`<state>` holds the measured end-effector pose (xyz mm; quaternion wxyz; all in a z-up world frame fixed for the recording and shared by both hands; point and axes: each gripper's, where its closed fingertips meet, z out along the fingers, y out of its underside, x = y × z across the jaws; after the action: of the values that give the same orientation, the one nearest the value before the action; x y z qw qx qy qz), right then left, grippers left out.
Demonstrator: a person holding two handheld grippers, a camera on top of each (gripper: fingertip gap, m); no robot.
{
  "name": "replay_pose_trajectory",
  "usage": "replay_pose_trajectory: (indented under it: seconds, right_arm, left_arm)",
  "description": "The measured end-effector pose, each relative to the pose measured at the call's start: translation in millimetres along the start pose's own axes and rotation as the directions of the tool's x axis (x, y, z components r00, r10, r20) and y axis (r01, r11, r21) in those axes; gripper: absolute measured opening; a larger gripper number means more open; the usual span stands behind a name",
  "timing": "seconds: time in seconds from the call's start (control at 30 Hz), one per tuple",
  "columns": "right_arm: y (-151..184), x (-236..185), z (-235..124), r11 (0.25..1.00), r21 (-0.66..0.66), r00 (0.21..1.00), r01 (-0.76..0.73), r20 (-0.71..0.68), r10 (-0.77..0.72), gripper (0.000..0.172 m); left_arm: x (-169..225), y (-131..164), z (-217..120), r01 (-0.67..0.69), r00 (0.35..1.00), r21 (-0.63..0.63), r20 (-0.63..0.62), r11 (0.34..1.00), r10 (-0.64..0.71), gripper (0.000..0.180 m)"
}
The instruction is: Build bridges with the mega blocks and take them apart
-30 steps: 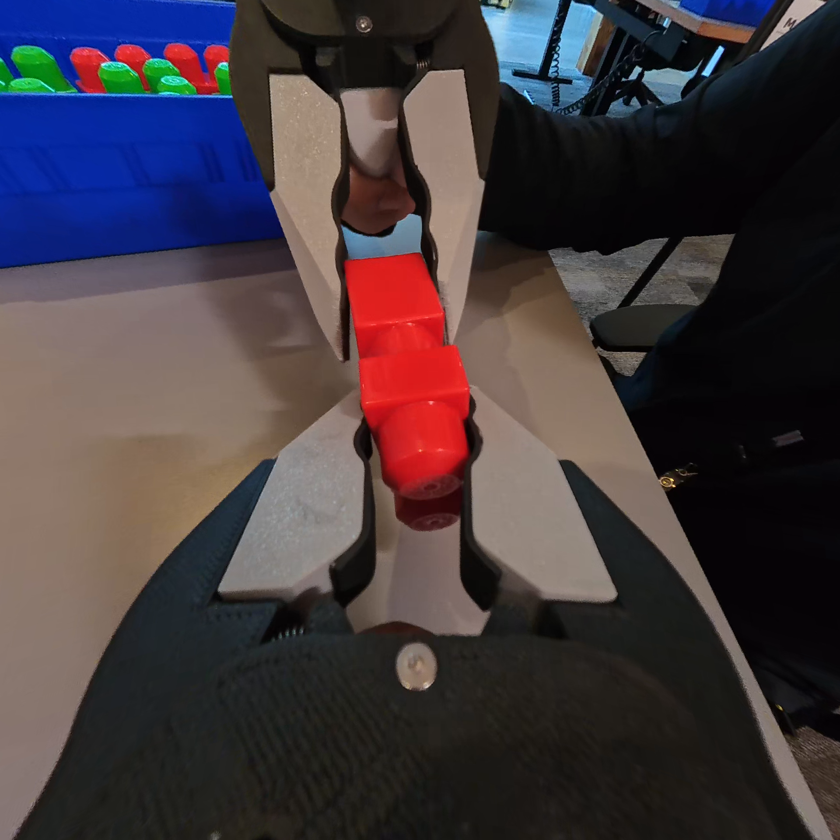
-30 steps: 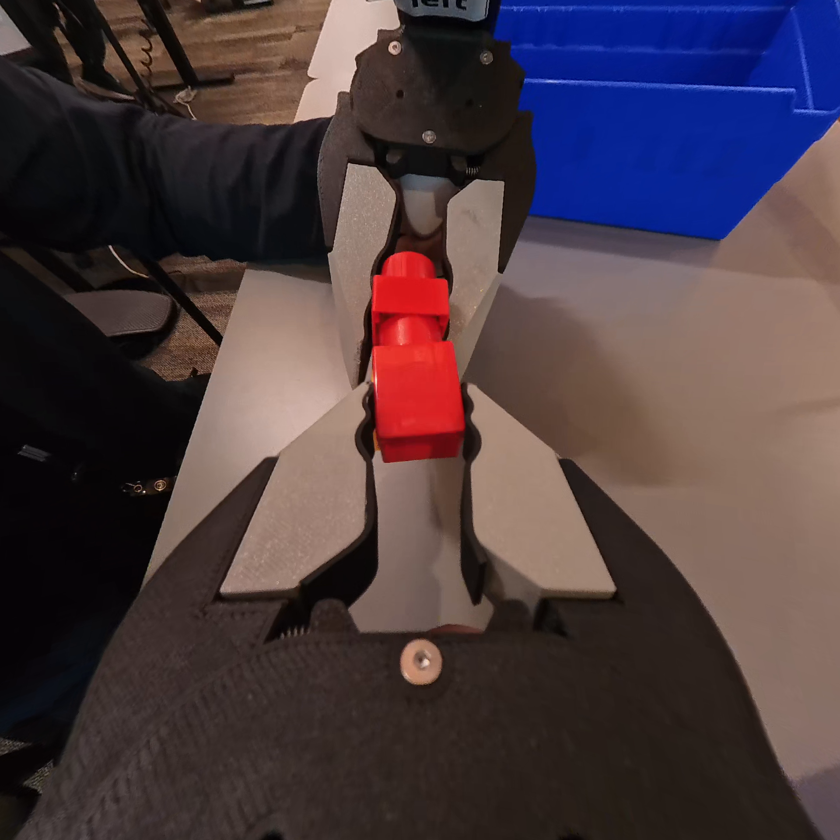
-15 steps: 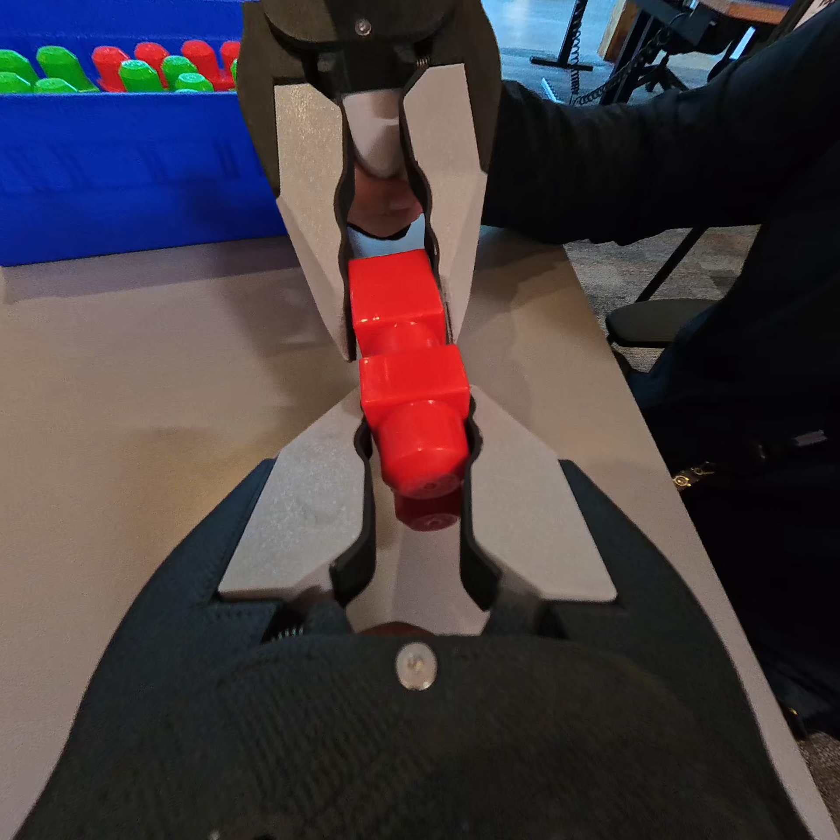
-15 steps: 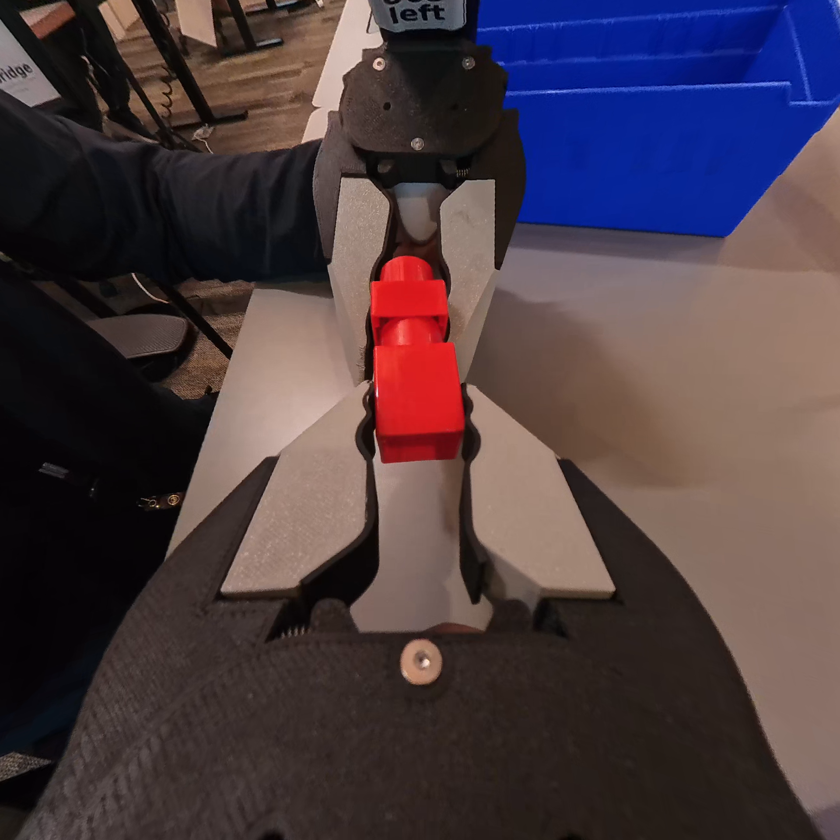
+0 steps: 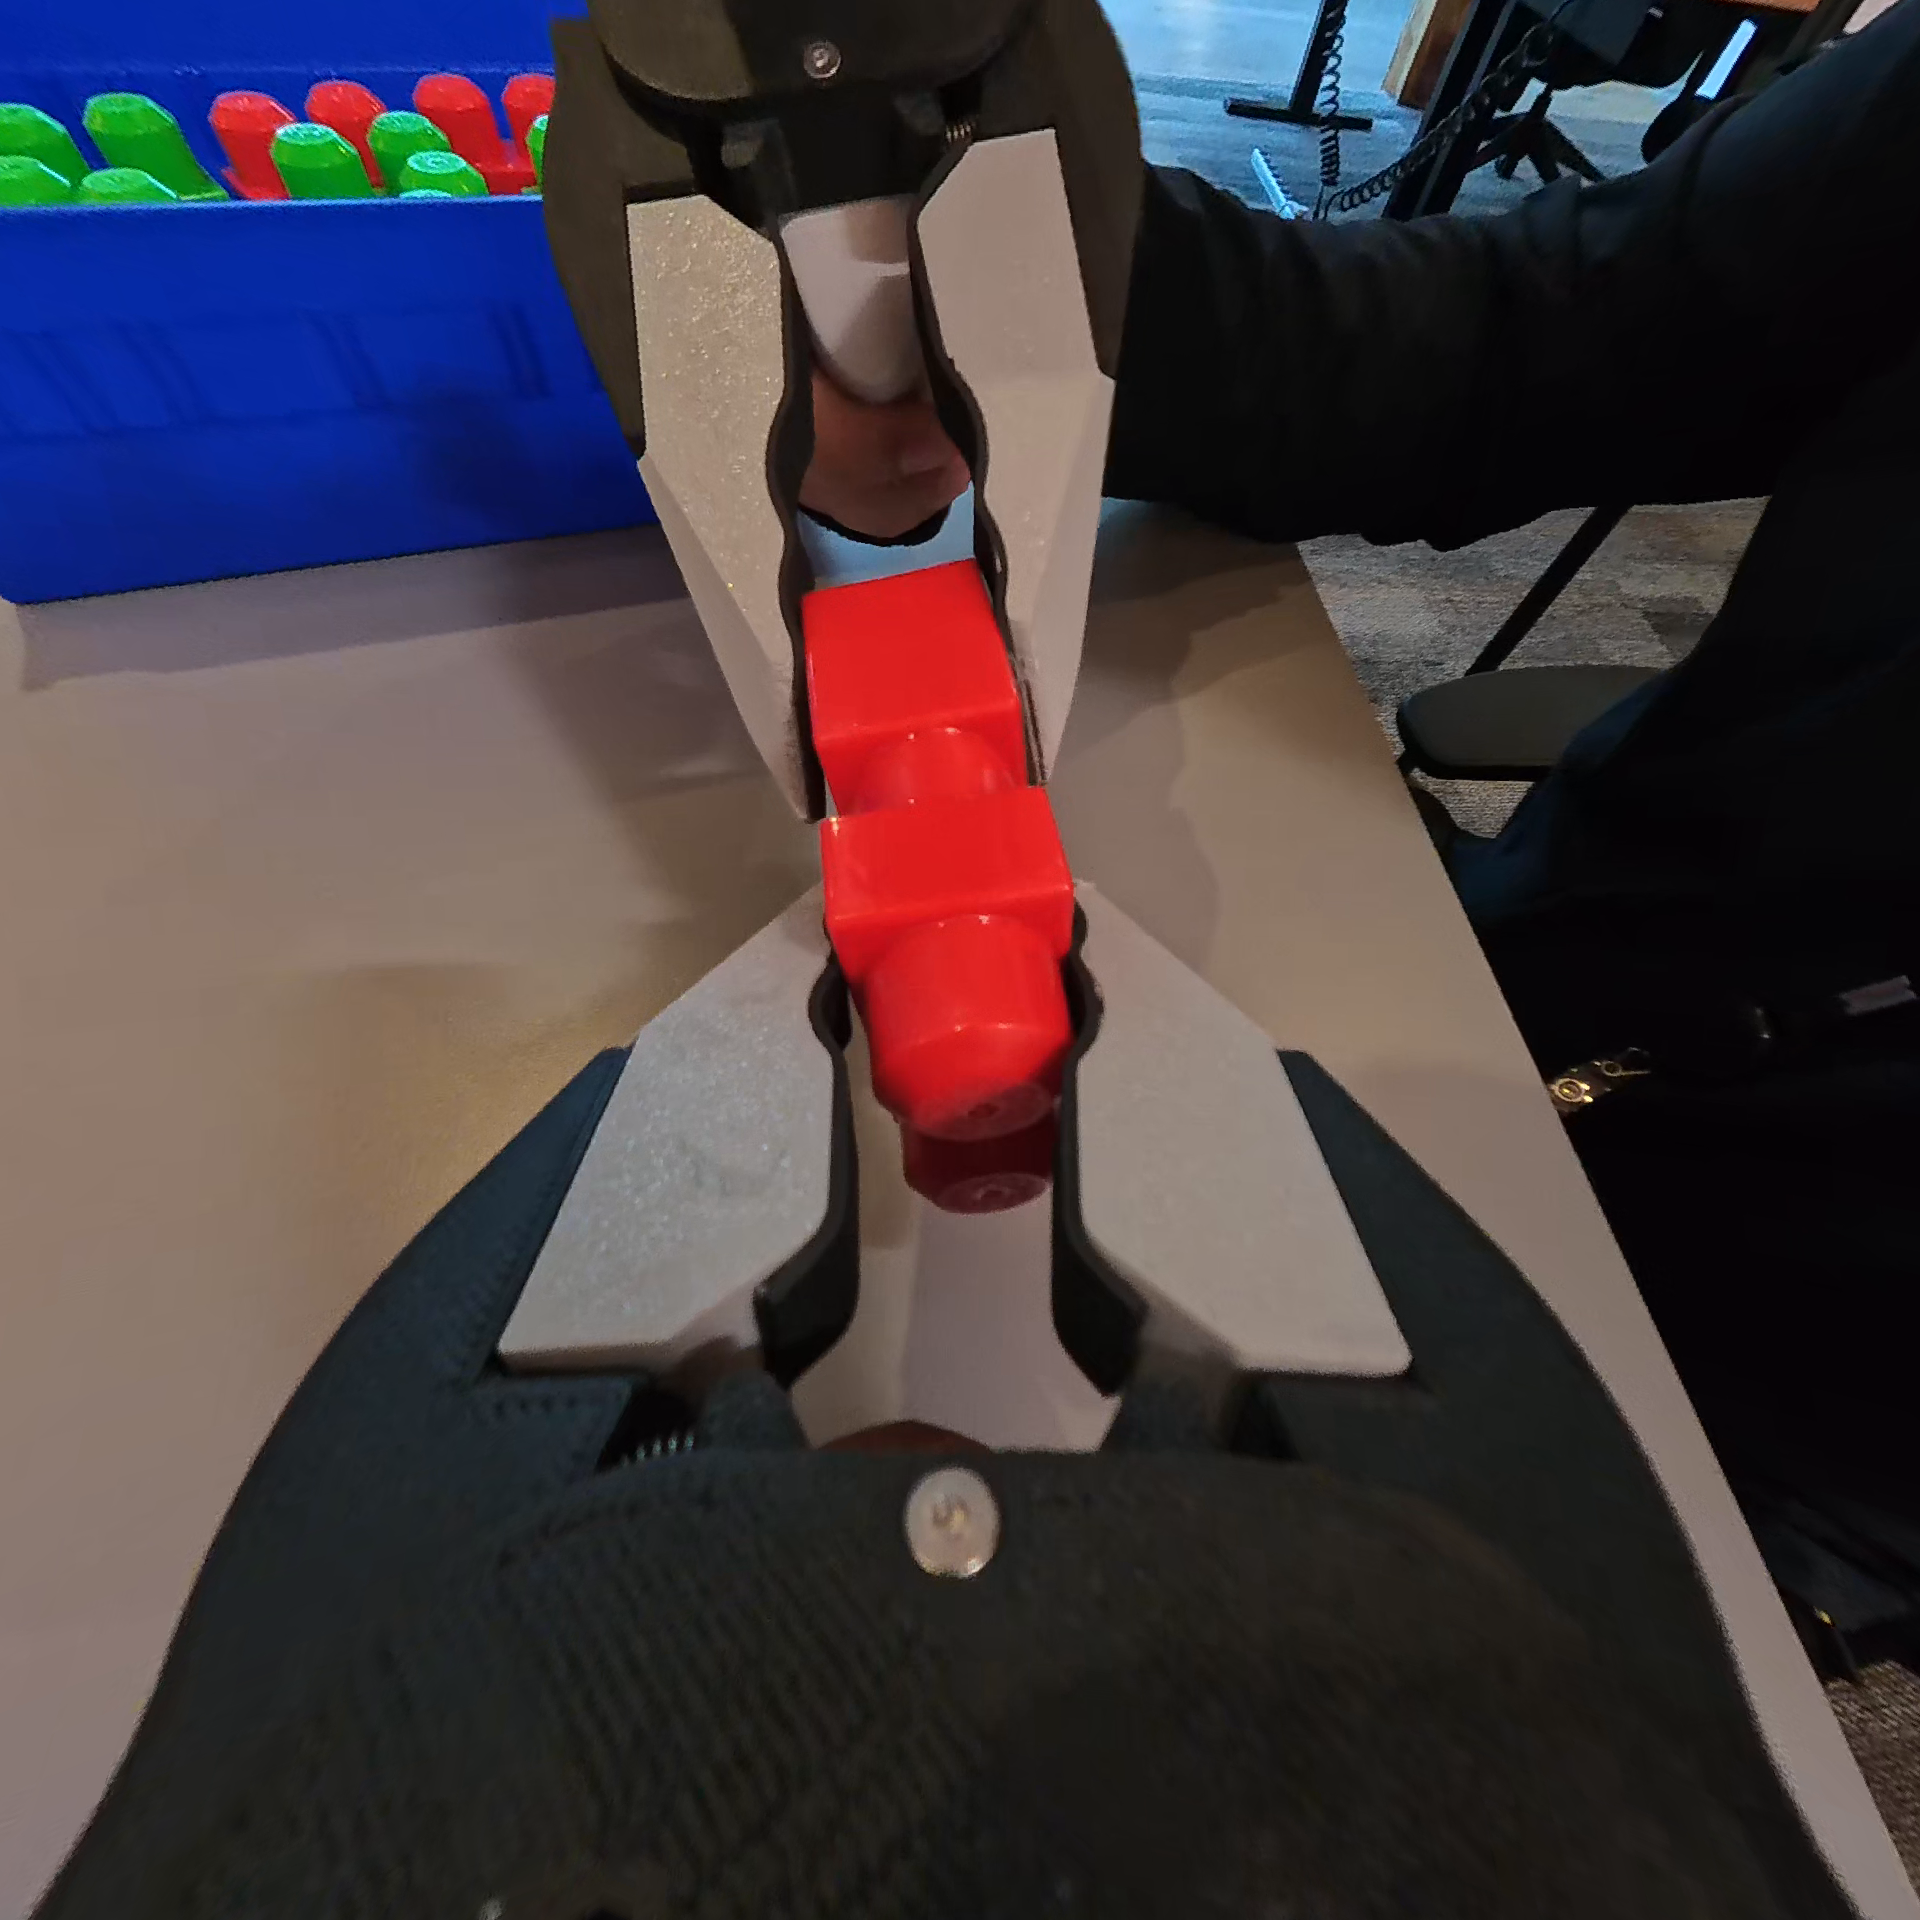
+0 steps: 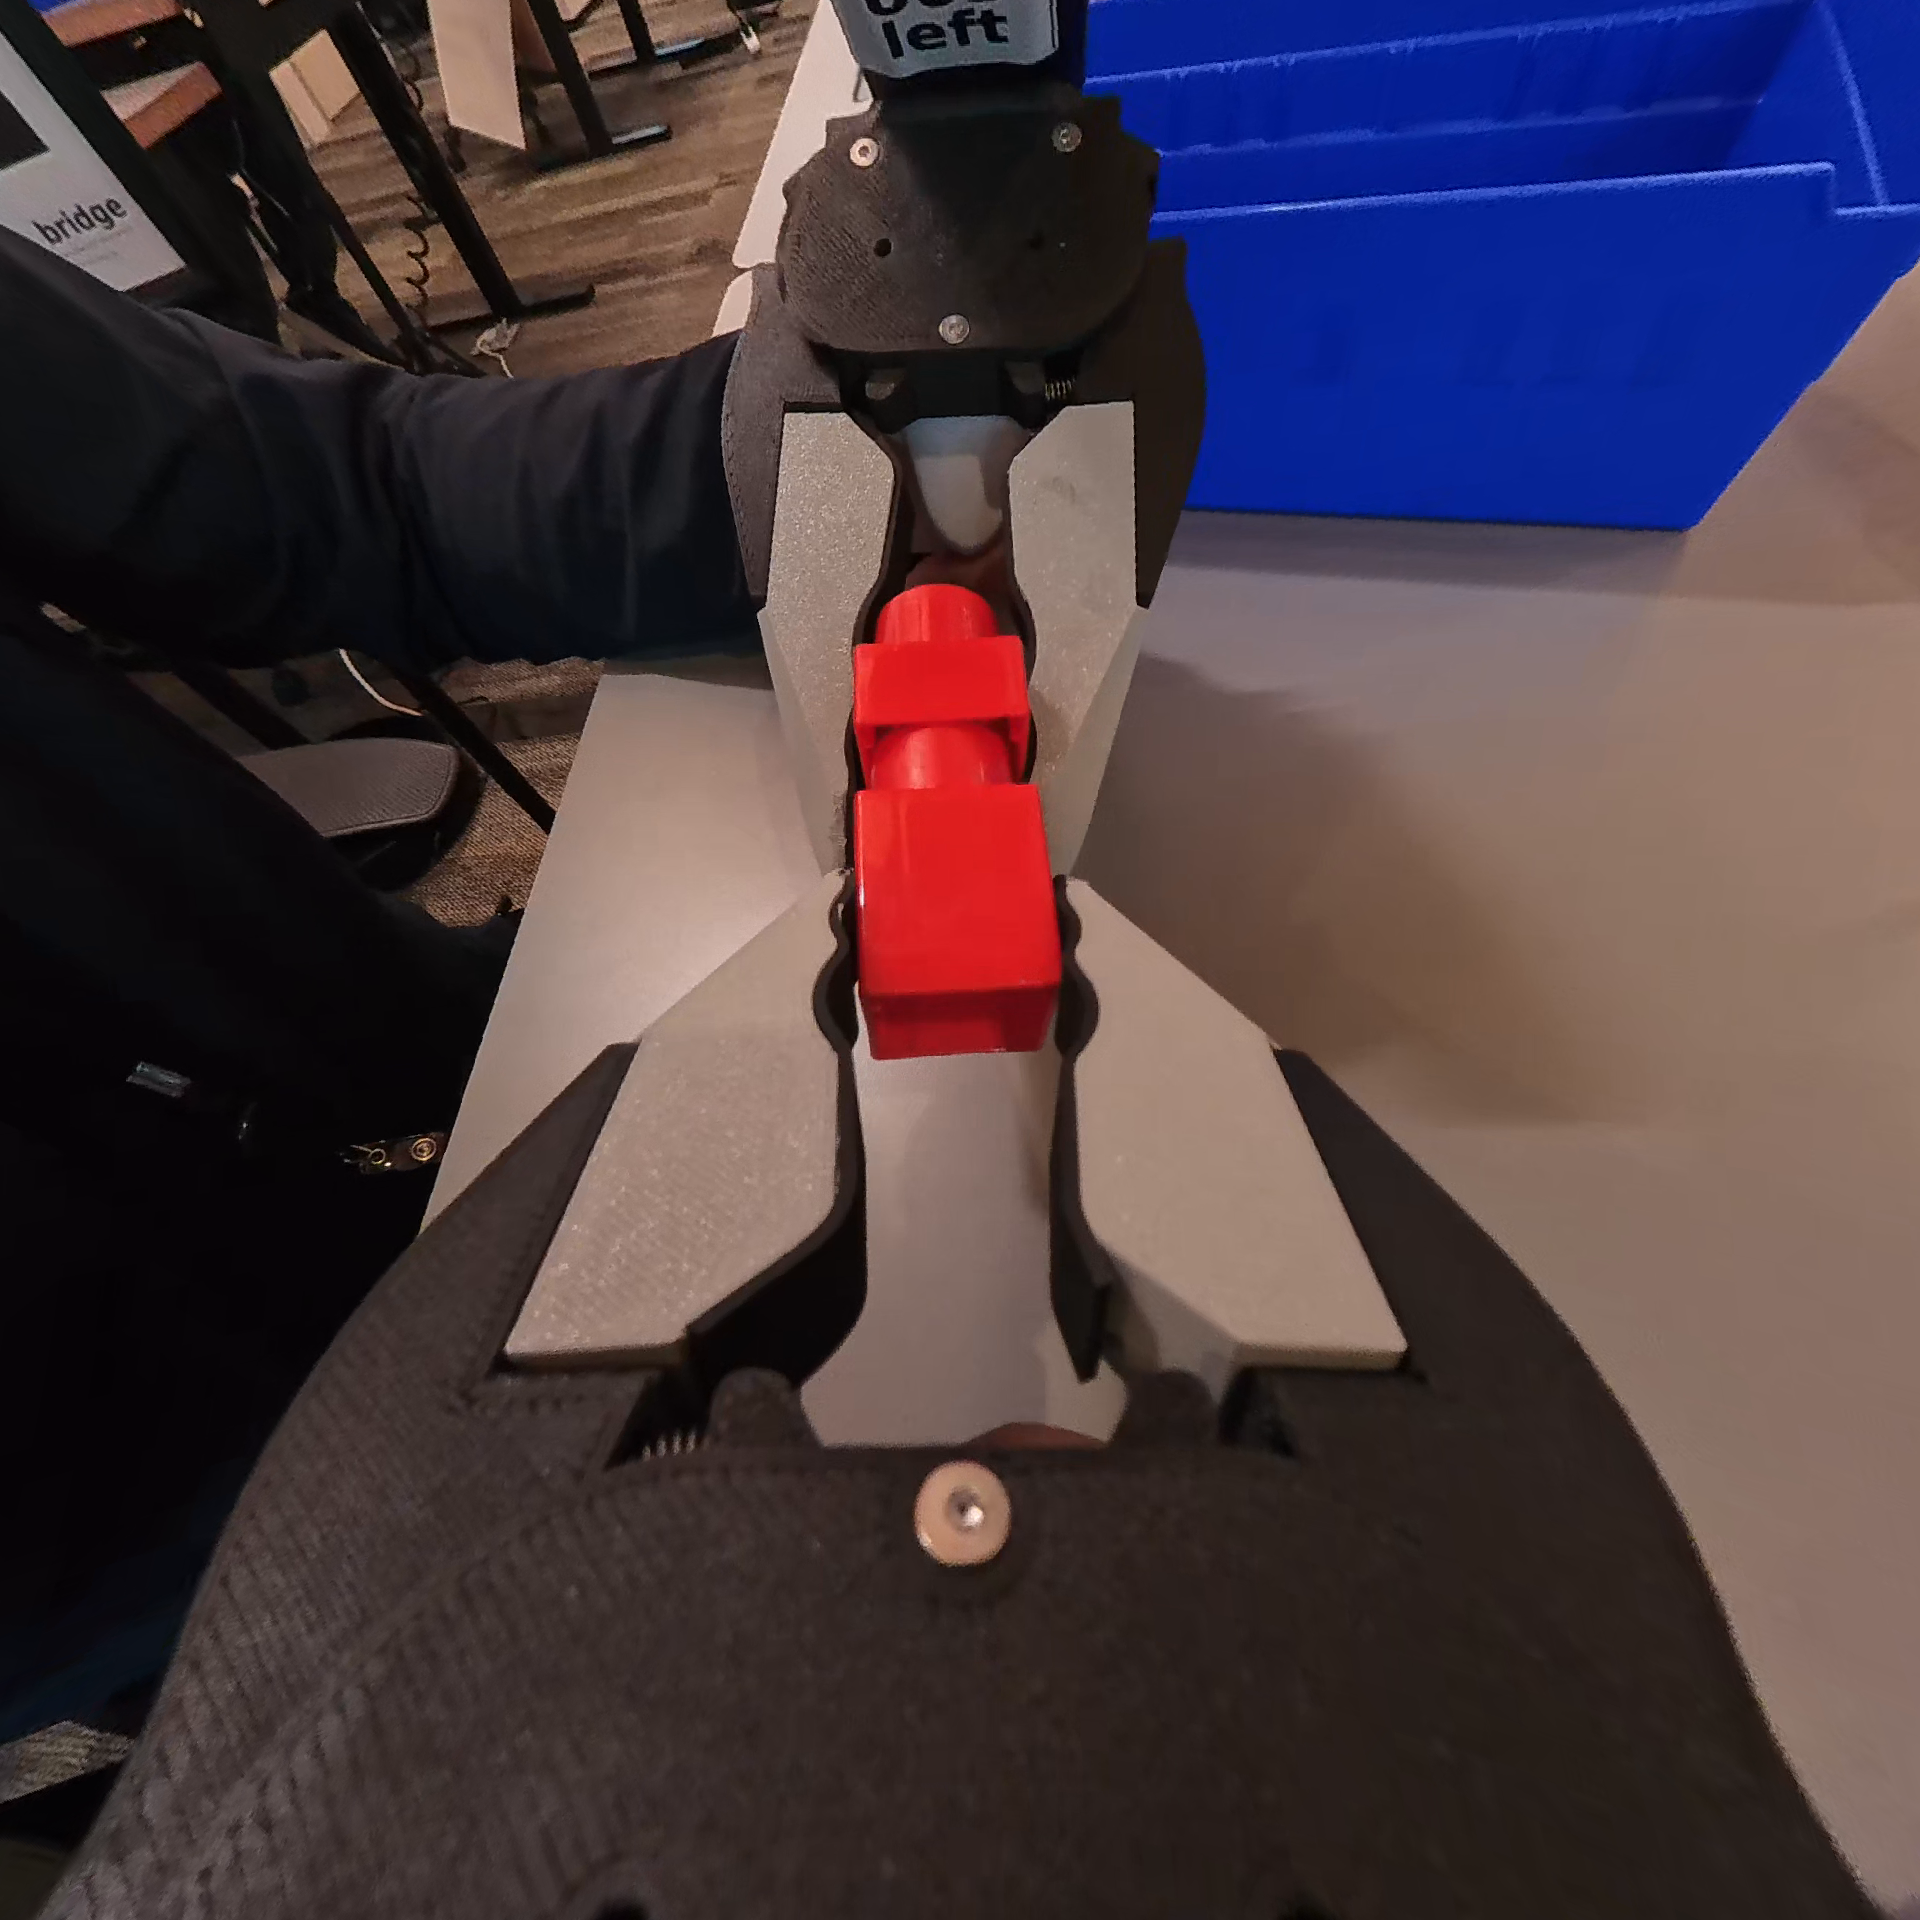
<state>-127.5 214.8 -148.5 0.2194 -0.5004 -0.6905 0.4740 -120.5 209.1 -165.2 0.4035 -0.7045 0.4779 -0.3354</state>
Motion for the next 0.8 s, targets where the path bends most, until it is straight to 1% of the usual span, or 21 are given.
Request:
replay_pose_trajectory:
  seconds: [0.17,0.27,0.37,0.47,0.67,0.73,0.8]
  right_arm:
    - [-5,0,-8,0.998,0.053,1.0,-0.022,0.013,0.021,0.032]
    - [-2,2,-6,1.0,0.031,1.0,-0.004,-0.018,0.005,0.032]
    - [1,2,-3,1.0,0.011,1.0,0.001,-0.02,-0.001,0.032]
    - [2,3,1,1.0,0.0,1.0,0.006,-0.03,-0.006,0.033]
    - [1,2,9,1.0,0.007,0.999,0.016,-0.039,-0.016,0.032]
    - [1,2,8,0.999,0.008,0.998,0.042,-0.053,-0.042,0.032]
    - [0,1,9,0.99,-0.029,0.985,0.136,-0.107,-0.139,0.032]
  left_arm:
    - [-3,3,0,0.002,1.0,-0.014,0.015,1.0,-0.002,0.036]
    - [-4,4,1,-0.003,1.0,-0.023,0.02,1.0,0.004,0.036]
    - [-3,0,0,0.006,1.0,0.002,0.016,1.0,-0.006,0.036]
    - [-3,2,2,0.0,1.0,-0.011,0.021,1.0,0.0,0.036]
    - [-4,4,5,-0.002,1.0,-0.024,0.031,1.0,0.003,0.035]
    - [-4,3,6,0.003,1.0,-0.006,0.026,1.0,-0.003,0.035]
    - [-2,1,5,-0.012,0.999,-0.001,0.03,1.0,0.012,0.035]
